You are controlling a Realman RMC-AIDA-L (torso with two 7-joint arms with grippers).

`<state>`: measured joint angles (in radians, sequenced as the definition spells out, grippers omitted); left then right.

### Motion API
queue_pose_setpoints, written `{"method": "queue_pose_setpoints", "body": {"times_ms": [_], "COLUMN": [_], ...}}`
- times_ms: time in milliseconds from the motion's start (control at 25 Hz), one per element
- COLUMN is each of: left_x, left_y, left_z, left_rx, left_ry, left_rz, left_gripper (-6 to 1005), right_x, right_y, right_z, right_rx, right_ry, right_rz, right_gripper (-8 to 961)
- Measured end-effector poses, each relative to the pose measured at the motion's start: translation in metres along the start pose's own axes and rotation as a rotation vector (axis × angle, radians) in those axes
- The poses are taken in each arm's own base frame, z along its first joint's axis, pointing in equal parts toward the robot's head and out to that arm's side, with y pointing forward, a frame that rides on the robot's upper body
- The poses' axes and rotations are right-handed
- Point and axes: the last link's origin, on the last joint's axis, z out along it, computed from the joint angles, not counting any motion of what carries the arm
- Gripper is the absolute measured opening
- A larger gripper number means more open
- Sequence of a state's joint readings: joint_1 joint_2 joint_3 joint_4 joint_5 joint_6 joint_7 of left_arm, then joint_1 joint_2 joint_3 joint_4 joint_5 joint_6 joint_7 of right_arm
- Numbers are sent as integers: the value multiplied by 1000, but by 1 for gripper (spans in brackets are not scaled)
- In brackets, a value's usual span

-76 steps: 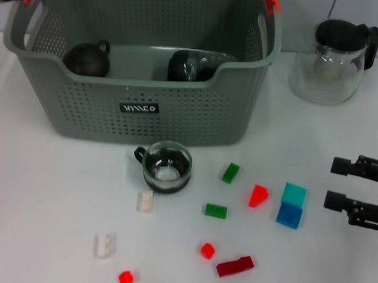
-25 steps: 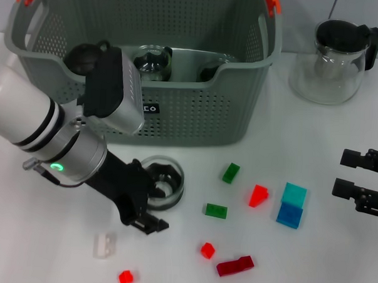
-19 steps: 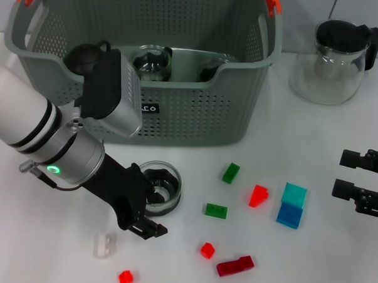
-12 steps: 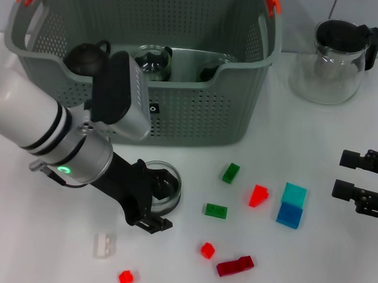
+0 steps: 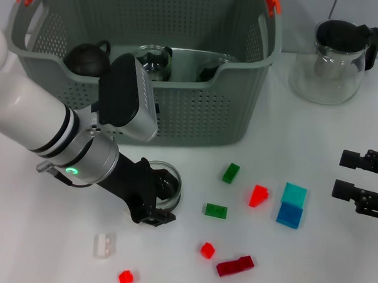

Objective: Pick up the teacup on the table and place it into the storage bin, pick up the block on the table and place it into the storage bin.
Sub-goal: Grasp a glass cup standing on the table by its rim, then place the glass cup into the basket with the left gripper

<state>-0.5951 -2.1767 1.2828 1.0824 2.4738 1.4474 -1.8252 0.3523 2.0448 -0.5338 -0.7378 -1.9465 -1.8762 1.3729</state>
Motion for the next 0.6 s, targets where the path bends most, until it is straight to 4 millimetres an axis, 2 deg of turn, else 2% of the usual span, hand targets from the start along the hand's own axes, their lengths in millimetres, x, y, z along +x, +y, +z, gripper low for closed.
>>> {"method": "queue_pose_setpoints", "body": {"times_ms": [200,400,600], "left_x": [1,2,3], "left_y": [0,0,2], "left_z": [-1,-2,-6], "left_rx": [-1,-9,-28], "left_ry": [1,-5,-3], "left_rz": [2,6,10], "left_gripper": [433,204,70], "right_x": [0,0,0], "right_y": [0,0,0], "right_z": [0,0,0], "right_rx": [0,0,0], "right_ry": [0,0,0], "right_rz": [0,0,0], "right_gripper": [745,745,745]}}
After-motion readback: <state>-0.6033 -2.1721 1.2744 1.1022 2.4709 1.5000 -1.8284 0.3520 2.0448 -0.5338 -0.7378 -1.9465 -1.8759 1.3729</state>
